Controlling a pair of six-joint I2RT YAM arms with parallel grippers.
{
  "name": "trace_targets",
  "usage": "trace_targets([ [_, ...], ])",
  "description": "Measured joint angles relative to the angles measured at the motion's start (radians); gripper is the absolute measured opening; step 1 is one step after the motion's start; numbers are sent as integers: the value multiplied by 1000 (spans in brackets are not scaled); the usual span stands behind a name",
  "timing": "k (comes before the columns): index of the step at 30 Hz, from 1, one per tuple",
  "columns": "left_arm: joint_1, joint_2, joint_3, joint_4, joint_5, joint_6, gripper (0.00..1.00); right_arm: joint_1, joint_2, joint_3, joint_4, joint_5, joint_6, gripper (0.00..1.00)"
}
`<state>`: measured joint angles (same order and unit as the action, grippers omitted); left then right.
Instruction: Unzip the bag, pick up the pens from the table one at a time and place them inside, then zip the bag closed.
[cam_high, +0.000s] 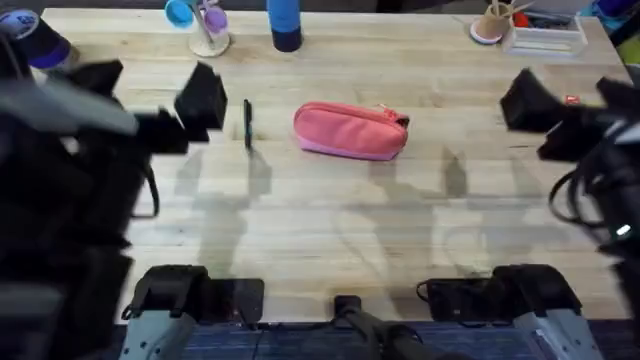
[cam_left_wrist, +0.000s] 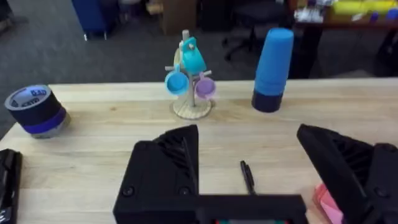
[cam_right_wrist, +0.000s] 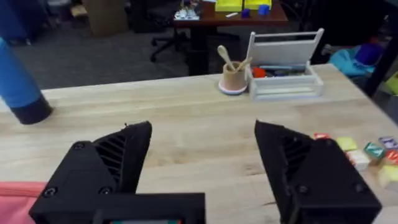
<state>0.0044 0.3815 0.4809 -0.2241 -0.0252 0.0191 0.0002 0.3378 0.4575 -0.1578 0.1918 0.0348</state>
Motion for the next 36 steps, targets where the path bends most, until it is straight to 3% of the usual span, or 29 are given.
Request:
trace_targets([
  [3,0,159,138,-69,-1,0,993,-1,153,140,-66,3,-22,996],
  [4,0,305,274,-152,1,0,993,-2,303,282,-153,-2,-36,996],
  [6,0,401,369,-221,9,0,993,-2,394,371,-210,-15,-40,996],
  [15,0,699,703,-513,49,0,993,-2,707,676,-438,-94,-43,995],
  [20,0,753,759,-572,60,0,993,-2,765,712,-466,-118,-43,996],
  [30,0,757,763,-585,71,18,993,-2,766,713,-470,-133,-46,995],
  [33,0,757,763,-588,117,97,993,-2,766,713,-470,-133,-47,995],
  [36,0,757,764,-600,200,240,993,-2,766,714,-469,-133,-47,995],
])
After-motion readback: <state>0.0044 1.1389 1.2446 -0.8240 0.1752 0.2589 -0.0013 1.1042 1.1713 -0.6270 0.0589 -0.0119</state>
